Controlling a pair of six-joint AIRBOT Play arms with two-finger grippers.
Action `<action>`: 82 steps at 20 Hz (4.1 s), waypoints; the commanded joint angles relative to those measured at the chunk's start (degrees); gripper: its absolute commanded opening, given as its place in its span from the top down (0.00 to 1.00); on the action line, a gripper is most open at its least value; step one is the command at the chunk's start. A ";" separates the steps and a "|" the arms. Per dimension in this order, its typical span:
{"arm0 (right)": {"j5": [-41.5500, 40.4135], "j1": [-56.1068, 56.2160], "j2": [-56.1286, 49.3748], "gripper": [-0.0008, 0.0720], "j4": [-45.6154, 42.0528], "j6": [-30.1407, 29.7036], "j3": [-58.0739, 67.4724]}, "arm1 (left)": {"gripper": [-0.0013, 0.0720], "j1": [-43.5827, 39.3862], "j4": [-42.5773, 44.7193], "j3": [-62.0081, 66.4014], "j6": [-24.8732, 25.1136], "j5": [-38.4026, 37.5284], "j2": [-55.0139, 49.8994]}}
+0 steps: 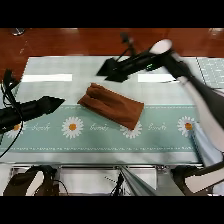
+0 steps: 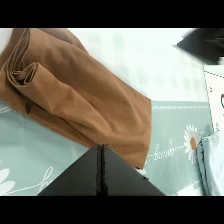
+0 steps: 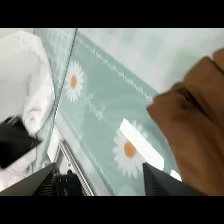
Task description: Fold the shirts.
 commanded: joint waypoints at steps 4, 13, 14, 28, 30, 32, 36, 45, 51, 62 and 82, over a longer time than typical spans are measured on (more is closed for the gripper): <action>8.52 -18.75 30.97 0.14 -42.80 6.82 -14.73 | 0.96 -0.09 0.00 -0.50 -0.02 0.28 -0.44; -28.06 -24.06 59.04 0.13 -15.43 17.64 -78.20 | 0.96 -0.07 -0.02 -0.50 -0.09 0.31 -0.46; -28.00 -24.04 56.04 0.14 -11.45 13.73 -79.01 | 0.96 -0.07 -0.02 -0.50 -1.05 0.31 -0.46; -19.63 -12.41 14.84 0.13 10.34 -12.46 -60.92 | 0.96 -0.07 -0.48 -0.48 -2.25 1.36 -0.46; -19.63 -9.64 12.04 0.14 8.33 -9.79 -56.46 | 0.96 -0.07 -0.48 -0.48 -2.23 1.33 -0.44; -19.61 -7.21 10.64 0.35 7.15 -9.33 -53.29 | 0.96 -0.07 -0.46 -0.48 -2.21 1.36 -0.46; -14.12 -4.68 10.69 0.96 2.12 -10.36 -44.68 | 0.96 -0.07 -0.46 -0.48 -2.21 1.36 -0.46; -2.10 -6.40 18.18 0.96 -26.86 9.40 -7.54 | 0.96 -0.09 -0.85 -0.48 -3.50 1.18 -0.44; 9.33 -18.78 20.76 0.96 -30.34 15.80 6.64 | 0.96 -0.09 -0.83 -0.48 -3.45 0.52 -0.44; 31.76 -54.77 28.81 0.96 -30.56 18.58 6.58 | 0.96 -0.09 -0.83 -0.48 -3.43 -0.09 -0.46; 28.13 -74.88 56.83 0.12 -69.83 21.49 -27.02 | 0.96 -4.57 -3.41 0.15 -3.04 11.87 -0.46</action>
